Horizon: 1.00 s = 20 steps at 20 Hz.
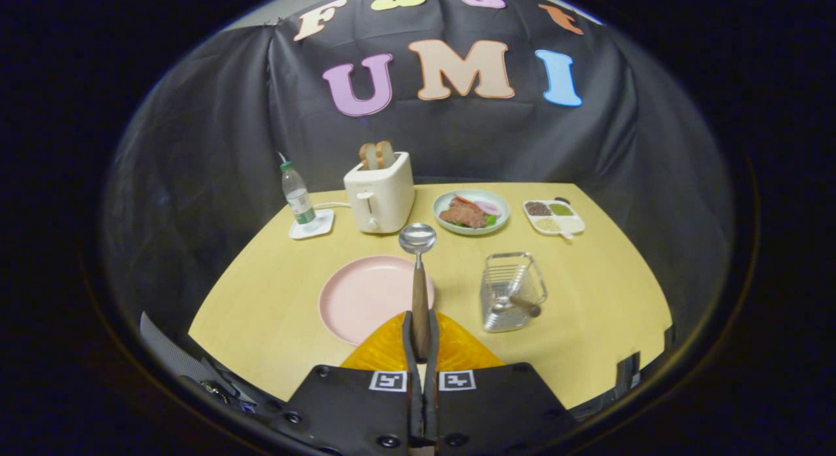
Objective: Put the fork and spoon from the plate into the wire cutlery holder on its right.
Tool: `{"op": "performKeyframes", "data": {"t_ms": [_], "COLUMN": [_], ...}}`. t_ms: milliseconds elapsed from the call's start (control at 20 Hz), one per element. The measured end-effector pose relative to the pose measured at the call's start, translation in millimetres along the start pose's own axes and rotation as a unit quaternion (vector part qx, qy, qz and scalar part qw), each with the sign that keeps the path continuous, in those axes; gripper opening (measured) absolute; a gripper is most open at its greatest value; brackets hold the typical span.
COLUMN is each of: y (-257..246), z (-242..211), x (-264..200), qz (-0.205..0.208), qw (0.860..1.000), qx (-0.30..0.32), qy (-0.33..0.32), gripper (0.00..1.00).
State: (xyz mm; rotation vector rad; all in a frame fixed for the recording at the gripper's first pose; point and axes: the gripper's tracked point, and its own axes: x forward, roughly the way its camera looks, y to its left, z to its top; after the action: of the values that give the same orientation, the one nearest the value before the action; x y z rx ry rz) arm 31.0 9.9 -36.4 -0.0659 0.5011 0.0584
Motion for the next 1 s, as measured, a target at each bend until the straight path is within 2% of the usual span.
{"op": "performKeyframes", "data": {"t_ms": [350,500,750,1000], "y": [-62.3,-93.8,-125.7,-121.3], "z": [10.7,8.2,-8.4,-16.0], "x": [-10.5,-9.8,-5.0,7.9], "qz": [-0.015,-0.027,-0.031,0.005], "qw": [0.999,0.998,0.992,0.987], "qx": [0.016,-0.001,-0.001,-0.026], "qy": [0.038,0.059,0.121,0.162], "gripper": [0.04,0.04,0.04,0.04]}}
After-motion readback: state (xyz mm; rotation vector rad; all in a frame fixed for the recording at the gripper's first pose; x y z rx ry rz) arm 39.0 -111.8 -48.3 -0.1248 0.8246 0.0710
